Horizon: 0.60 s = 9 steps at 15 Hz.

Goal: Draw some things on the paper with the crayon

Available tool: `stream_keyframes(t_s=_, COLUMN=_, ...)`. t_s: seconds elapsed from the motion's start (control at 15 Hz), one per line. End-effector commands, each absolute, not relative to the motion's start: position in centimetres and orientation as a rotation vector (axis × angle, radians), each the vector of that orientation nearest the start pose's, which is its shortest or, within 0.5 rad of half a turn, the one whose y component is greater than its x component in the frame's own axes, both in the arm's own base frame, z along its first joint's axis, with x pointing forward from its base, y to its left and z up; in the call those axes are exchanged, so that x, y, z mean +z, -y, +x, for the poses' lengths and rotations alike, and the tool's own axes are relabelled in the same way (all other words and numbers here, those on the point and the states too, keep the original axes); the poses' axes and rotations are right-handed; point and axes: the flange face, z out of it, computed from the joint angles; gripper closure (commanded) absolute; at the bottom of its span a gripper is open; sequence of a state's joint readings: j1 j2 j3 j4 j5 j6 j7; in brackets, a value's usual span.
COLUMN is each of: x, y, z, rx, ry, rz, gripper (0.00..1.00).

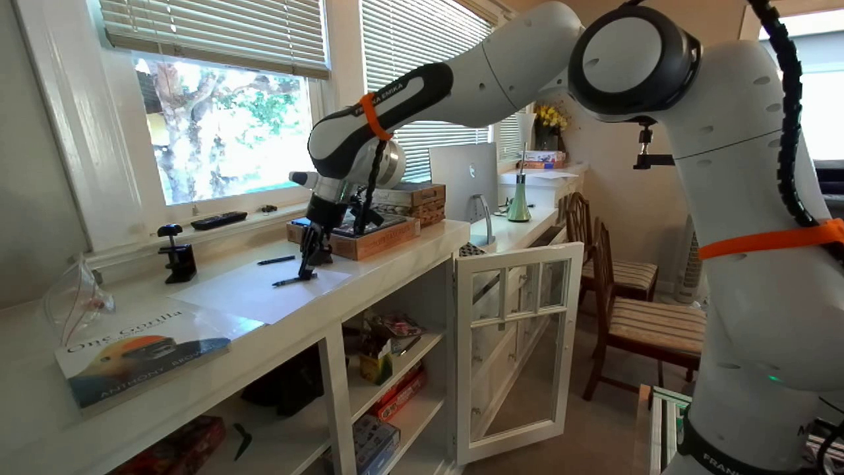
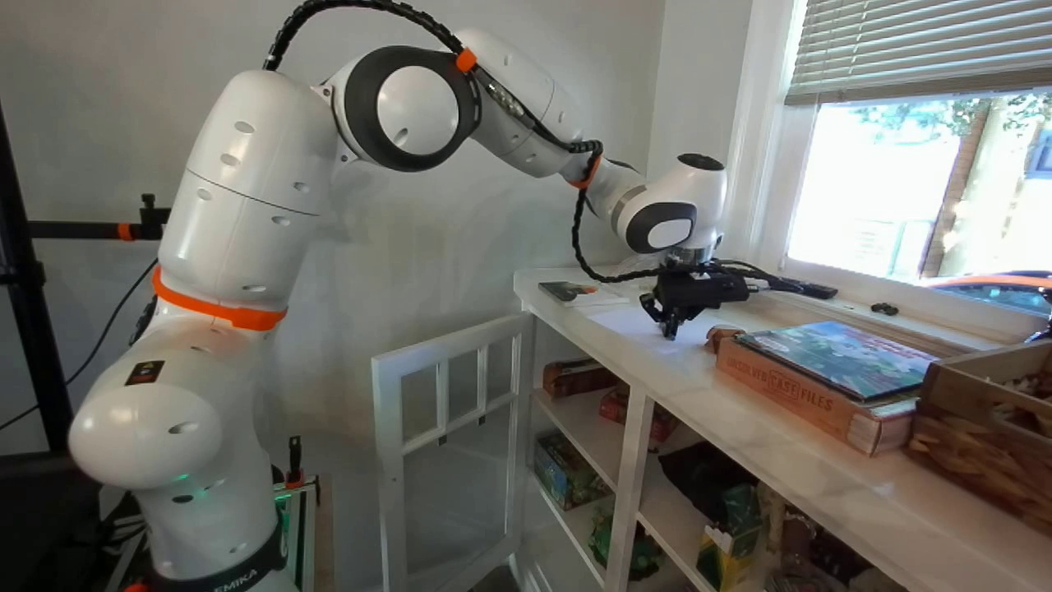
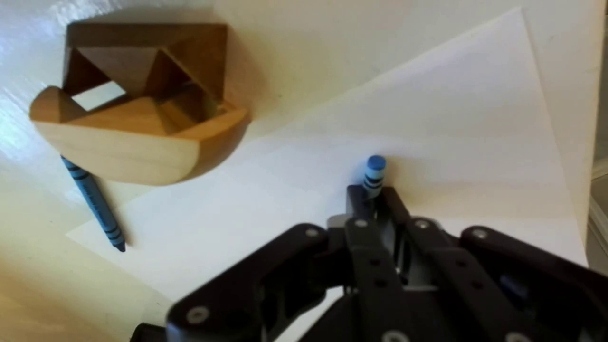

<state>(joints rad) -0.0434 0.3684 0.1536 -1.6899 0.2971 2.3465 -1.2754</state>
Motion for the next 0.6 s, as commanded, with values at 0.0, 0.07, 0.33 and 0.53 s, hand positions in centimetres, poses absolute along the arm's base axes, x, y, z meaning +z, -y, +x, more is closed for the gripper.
stream_keyframes(t_s=0.0, x=43.1, y=-6.6, z=67.7, rx=-0.566, ry=1.736, rz=-2.493, gripper=0.97)
stream_keyframes(t_s=0.07, x=43.8, y=-6.6, z=67.6, rx=-0.566, ry=1.777, rz=-2.496, gripper=0.97)
stream_keyframes(t_s=0.33, x=47.4, y=-7.2, z=66.9, rx=-0.538, ry=2.047, rz=-2.498, gripper=0.97)
stream_keyframes(t_s=0.53, x=48.9, y=-8.1, z=66.3, rx=-0.484, ry=2.255, rz=-2.459, gripper=0.97)
